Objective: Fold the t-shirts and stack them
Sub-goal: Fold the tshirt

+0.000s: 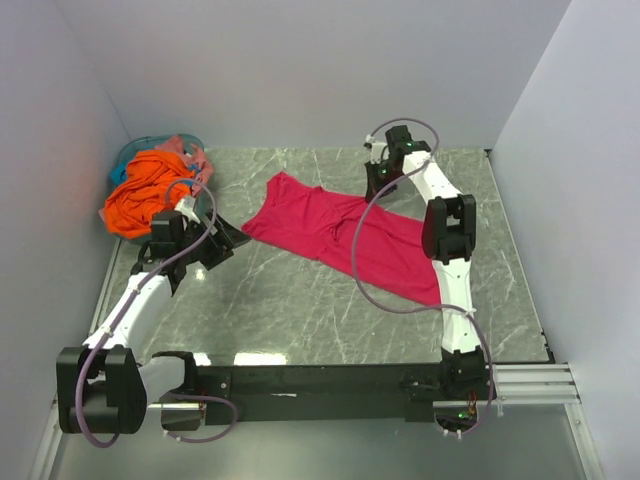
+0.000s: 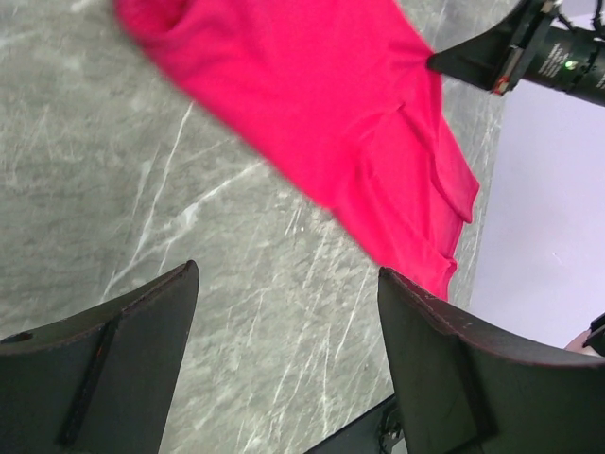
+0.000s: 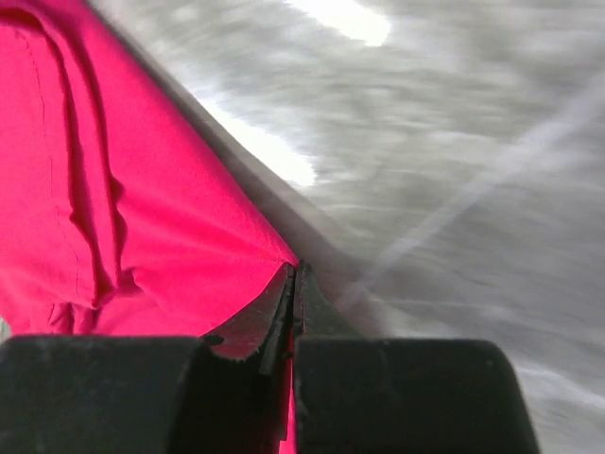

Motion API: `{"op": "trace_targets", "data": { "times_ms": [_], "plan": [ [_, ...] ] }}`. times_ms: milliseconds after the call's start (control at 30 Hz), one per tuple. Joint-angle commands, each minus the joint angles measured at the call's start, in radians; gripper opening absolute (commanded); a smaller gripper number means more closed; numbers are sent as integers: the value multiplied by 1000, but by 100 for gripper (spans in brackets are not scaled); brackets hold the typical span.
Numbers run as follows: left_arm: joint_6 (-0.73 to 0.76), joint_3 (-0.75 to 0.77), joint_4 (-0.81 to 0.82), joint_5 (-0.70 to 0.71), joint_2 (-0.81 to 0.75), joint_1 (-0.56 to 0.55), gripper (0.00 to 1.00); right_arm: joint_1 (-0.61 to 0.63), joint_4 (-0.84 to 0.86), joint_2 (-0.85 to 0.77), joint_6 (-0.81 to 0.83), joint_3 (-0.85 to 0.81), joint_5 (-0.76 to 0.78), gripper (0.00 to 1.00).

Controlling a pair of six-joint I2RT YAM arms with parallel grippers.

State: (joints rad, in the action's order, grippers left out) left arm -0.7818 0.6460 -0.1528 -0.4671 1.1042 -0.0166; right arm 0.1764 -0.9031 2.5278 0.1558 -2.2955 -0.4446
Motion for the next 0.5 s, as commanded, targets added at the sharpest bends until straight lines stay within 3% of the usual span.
{"op": "trace_targets", "data": {
  "times_ms": [0,233,267,367,467],
  "plan": [
    [-20,-9,56,-21,5,-2,82,-87,90,-34,-78,8,50,0],
    [-43,10,119,-13,84,-45,81,-170,76,-31,-56,18,35,0],
    [-45,20,127,-7,121,-72,81,-172,63,-31,-36,21,23,4],
    [-48,98,145,40,215,-138,81,-213,59,-55,5,66,-22,30],
    [-77,165,175,87,340,-192,78,-222,96,-128,30,154,-34,42]
  ]
}}
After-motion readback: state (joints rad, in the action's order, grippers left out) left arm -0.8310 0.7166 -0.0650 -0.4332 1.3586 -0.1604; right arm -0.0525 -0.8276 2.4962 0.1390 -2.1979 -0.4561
